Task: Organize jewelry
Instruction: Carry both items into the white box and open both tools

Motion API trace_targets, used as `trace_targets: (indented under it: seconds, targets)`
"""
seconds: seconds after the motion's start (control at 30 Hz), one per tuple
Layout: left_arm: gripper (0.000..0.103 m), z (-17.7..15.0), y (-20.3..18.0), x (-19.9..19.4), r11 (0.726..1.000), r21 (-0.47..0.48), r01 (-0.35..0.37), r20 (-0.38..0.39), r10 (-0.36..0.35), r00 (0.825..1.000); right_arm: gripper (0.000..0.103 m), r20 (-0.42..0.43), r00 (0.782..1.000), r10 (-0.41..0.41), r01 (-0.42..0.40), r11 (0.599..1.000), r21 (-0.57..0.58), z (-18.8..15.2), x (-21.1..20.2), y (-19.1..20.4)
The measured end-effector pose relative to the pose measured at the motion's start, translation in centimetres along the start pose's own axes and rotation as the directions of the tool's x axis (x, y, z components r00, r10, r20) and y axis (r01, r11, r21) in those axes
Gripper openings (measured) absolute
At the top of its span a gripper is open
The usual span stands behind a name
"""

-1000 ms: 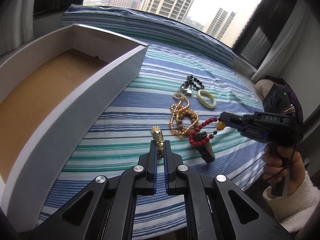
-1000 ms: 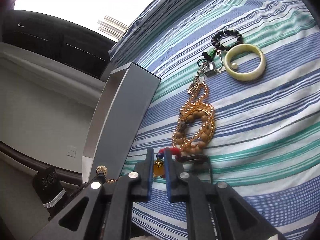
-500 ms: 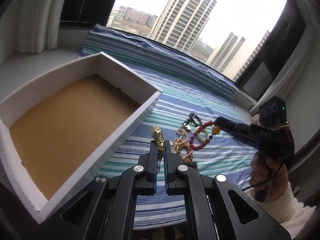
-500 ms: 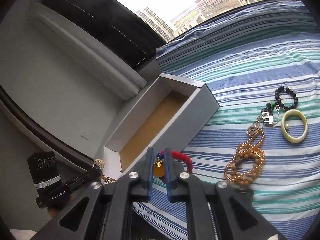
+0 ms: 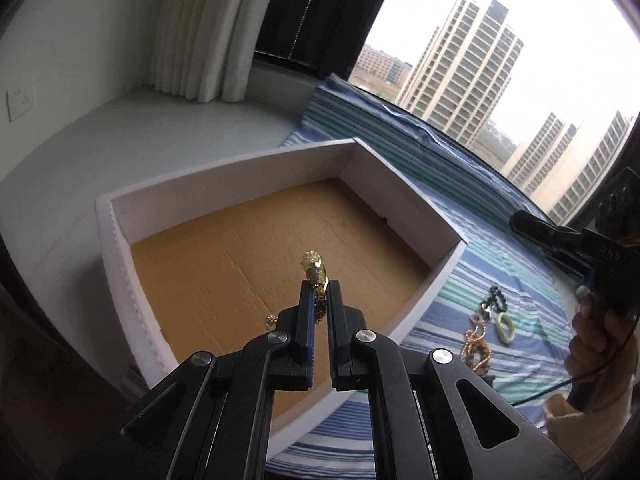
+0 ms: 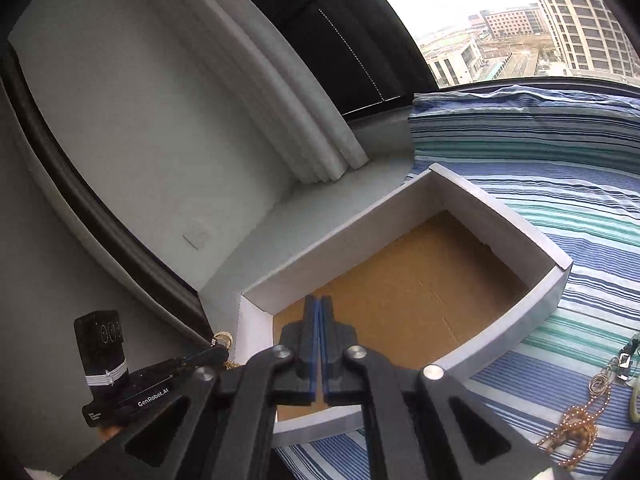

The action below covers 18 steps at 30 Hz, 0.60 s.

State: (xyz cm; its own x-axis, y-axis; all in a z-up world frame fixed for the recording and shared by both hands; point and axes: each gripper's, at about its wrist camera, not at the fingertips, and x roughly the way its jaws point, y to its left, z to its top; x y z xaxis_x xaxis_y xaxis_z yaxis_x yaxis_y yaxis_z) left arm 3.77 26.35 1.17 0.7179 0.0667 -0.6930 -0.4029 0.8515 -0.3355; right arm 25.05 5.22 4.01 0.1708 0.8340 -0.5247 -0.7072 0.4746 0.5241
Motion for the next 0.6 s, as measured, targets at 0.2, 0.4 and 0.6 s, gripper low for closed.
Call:
trace_targets:
  seconds: [0.2,0.4,0.6]
  targets:
    - [0.003,-0.1,1.1,-1.6,1.000,-0.008,0.006,0.013,-0.005,1.000,0.033,-0.218,0.955,-0.203,0.176,0.975,-0.134,-5.7,2.5,-1.3]
    - [0.003,-0.7,0.6,-4.2,1.000,0.001,0.030,0.050,-0.030,0.998,0.034,-0.327,0.884,-0.334,0.160,0.873,-0.460,-14.9,9.2,0.2]
    - [0.003,-0.9,0.2,-6.4,0.999,0.016,0.037,0.079,-0.038,0.996,0.034,-0.375,0.868,-0.324,0.168,0.904,-0.393,-15.7,13.8,-1.5]
